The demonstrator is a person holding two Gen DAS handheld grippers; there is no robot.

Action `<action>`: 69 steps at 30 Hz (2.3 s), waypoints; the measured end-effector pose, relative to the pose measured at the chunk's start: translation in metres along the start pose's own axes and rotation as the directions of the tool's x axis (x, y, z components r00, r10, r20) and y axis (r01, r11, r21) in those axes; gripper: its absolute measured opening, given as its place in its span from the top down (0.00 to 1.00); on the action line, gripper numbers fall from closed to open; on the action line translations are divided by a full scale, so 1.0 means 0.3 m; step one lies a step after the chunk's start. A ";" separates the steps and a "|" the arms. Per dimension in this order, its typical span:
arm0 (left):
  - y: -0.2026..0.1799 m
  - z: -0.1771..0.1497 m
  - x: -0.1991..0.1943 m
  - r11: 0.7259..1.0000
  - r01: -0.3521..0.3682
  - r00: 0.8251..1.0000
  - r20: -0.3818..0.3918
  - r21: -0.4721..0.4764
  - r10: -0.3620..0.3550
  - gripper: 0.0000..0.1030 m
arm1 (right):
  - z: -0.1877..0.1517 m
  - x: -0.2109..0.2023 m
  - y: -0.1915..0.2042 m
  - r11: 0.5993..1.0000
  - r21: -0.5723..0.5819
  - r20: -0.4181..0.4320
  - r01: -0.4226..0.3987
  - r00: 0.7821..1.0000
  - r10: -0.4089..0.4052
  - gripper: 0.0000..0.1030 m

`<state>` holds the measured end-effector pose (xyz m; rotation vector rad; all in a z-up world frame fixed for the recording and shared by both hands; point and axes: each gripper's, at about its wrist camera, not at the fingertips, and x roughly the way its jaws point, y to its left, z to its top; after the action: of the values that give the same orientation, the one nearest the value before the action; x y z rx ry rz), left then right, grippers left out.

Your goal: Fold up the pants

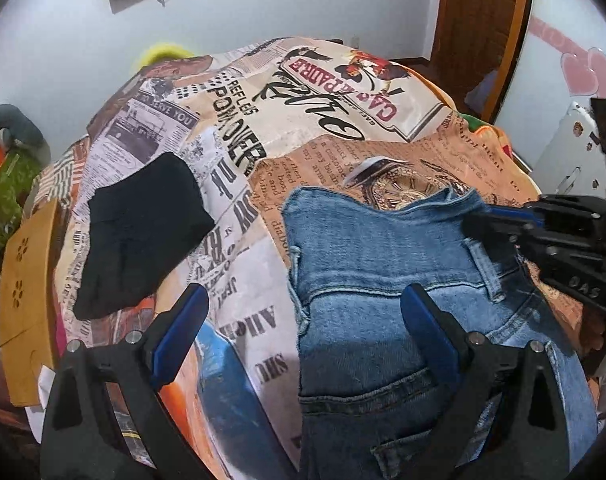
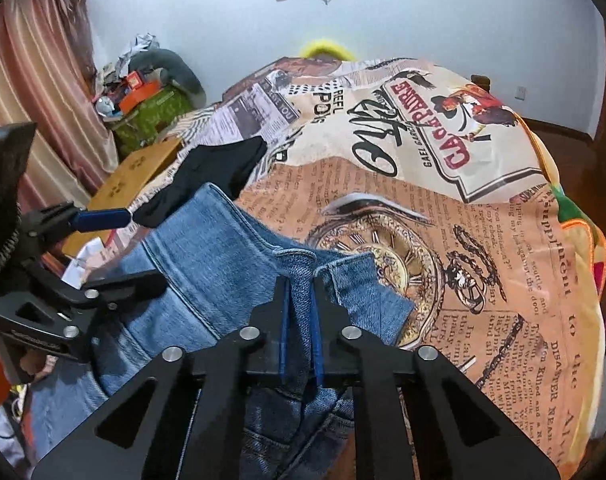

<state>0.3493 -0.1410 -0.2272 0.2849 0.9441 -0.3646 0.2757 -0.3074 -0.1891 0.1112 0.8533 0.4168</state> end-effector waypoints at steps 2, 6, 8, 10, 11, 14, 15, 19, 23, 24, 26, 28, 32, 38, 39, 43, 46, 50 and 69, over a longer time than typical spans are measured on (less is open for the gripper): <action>0.004 0.006 -0.017 1.000 -0.009 1.000 0.012 -0.003 0.009 0.04 | 0.017 -0.030 0.020 0.999 -0.035 0.031 0.023 0.999 -0.022 0.94; 0.026 0.038 -0.085 0.999 -0.021 0.998 0.066 -0.026 0.022 0.04 | 0.068 -0.112 0.018 1.000 -0.026 0.089 -0.004 0.996 0.006 0.95; 0.035 0.055 -0.097 0.999 -0.032 0.997 0.074 -0.034 0.034 0.04 | 0.095 -0.136 0.014 1.000 -0.019 0.104 -0.014 0.994 0.016 0.95; 0.039 0.063 -0.091 0.999 -0.034 0.997 0.061 -0.039 0.037 0.04 | 0.108 -0.133 0.022 0.999 -0.045 0.105 0.015 0.994 -0.010 0.95; 0.039 0.061 -0.083 0.999 -0.035 0.998 0.053 -0.038 0.037 0.04 | 0.106 -0.117 0.026 0.997 -0.068 0.096 0.044 0.995 -0.037 0.95; 0.030 0.037 -0.035 0.999 -0.043 0.999 0.016 -0.020 0.043 0.04 | 0.076 -0.036 -0.002 0.992 -0.080 0.039 0.097 0.995 -0.094 0.95; 0.024 0.025 -0.010 0.999 -0.045 0.999 -0.006 -0.013 0.045 0.04 | 0.064 -0.016 -0.021 0.993 -0.070 0.018 0.099 0.995 -0.098 0.95; 0.017 -0.020 0.075 0.999 -0.043 0.997 -0.059 -0.014 0.042 0.04 | 0.003 0.083 -0.071 0.993 -0.034 -0.075 0.114 0.990 -0.117 0.94; 0.033 -0.008 0.063 0.999 -0.024 0.997 -0.069 -0.036 0.021 0.04 | 0.027 0.047 -0.049 0.988 -0.067 -0.081 0.140 0.986 -0.145 0.92; 0.033 -0.005 0.043 0.999 -0.040 0.998 -0.056 -0.029 0.038 0.05 | 0.038 0.027 -0.035 0.983 -0.080 -0.092 0.164 0.981 -0.172 0.90; 0.033 -0.004 -0.001 0.998 -0.060 0.998 -0.015 -0.014 0.059 0.05 | 0.043 -0.003 -0.010 0.982 -0.108 -0.106 0.158 0.980 -0.169 0.89; 0.032 -0.010 -0.066 0.999 -0.048 0.998 0.029 -0.006 0.048 0.05 | 0.037 -0.065 0.031 0.985 -0.123 -0.090 0.120 0.987 -0.132 0.87; 0.025 -0.037 -0.158 1.000 0.015 0.998 0.059 -0.011 -0.014 0.06 | 0.000 -0.168 0.112 0.990 -0.136 -0.047 0.044 0.998 -0.051 0.60; -0.029 -0.173 -0.126 0.995 -0.043 0.998 -0.039 0.091 0.046 0.06 | -0.122 -0.128 0.200 0.991 -0.136 -0.135 -0.019 0.991 0.001 0.60; -0.029 -0.203 -0.114 0.994 -0.050 0.997 -0.053 0.095 0.055 0.05 | -0.145 -0.108 0.204 0.991 -0.136 -0.160 -0.006 0.987 -0.016 0.60; 0.001 -0.293 -0.130 0.997 -0.061 0.996 -0.056 0.049 0.063 0.05 | -0.226 -0.106 0.188 0.995 -0.100 -0.141 0.025 0.989 -0.039 0.59; 0.011 -0.326 -0.158 0.995 -0.086 0.994 -0.058 0.057 0.089 0.05 | -0.237 -0.139 0.180 0.996 -0.077 -0.129 0.034 0.991 -0.044 0.59; 0.020 -0.332 -0.206 0.994 -0.095 0.994 -0.048 0.047 0.097 0.06 | -0.240 -0.175 0.173 0.994 -0.081 -0.132 0.070 0.988 -0.080 0.59; -0.035 -0.185 -0.082 0.978 0.204 0.960 -0.190 -0.038 -0.207 0.04 | -0.294 -0.155 0.029 0.975 0.222 -0.174 -0.006 0.984 0.045 0.25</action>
<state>0.2909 -0.1243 -0.2386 0.2084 1.1724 -0.5258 0.1798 -0.3244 -0.2118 0.2941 1.0753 0.3586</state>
